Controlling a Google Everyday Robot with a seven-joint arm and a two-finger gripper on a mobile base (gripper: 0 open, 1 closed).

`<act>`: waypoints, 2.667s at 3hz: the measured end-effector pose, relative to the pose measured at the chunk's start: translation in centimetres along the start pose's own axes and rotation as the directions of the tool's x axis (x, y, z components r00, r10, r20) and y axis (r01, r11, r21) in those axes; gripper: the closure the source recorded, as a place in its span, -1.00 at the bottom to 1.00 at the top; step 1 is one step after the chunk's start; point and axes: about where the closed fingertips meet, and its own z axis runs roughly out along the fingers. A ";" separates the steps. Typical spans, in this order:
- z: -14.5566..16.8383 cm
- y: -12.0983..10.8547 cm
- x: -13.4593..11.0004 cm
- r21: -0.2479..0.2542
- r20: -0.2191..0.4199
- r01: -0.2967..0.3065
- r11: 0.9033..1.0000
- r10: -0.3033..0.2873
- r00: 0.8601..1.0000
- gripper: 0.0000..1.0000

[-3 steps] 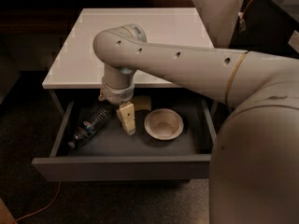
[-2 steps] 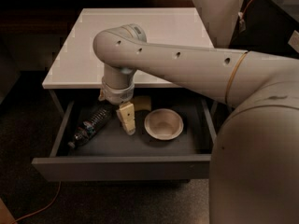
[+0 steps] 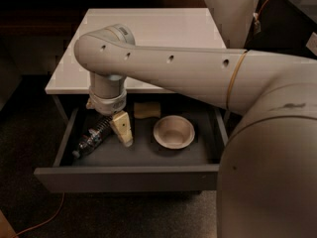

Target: Pick water bottle from top drawer and place on counter

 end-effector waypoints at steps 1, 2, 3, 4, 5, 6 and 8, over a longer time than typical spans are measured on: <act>0.4 -0.5 -1.1 -0.014 -0.007 0.047 0.999 -0.047 0.999 -1.00; 1.5 -2.1 -1.5 -0.013 -0.019 0.112 0.994 -0.112 0.993 -1.00; 4.0 -4.1 -1.5 -0.009 -0.054 0.183 0.983 -0.183 0.982 -1.00; 6.0 -5.3 -1.4 -0.027 -0.072 0.229 0.973 -0.230 0.971 -1.00; 8.2 -5.9 -1.5 -0.048 -0.072 0.252 0.966 -0.255 0.964 -1.00; 10.2 -5.9 -1.6 -0.073 -0.079 0.254 0.964 -0.259 0.963 -1.00; 10.5 -6.0 -1.6 -0.083 -0.080 0.253 0.964 -0.260 0.962 -0.70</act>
Offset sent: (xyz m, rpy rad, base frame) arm 0.0199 0.0476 -0.0200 -0.0377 -0.0542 0.1880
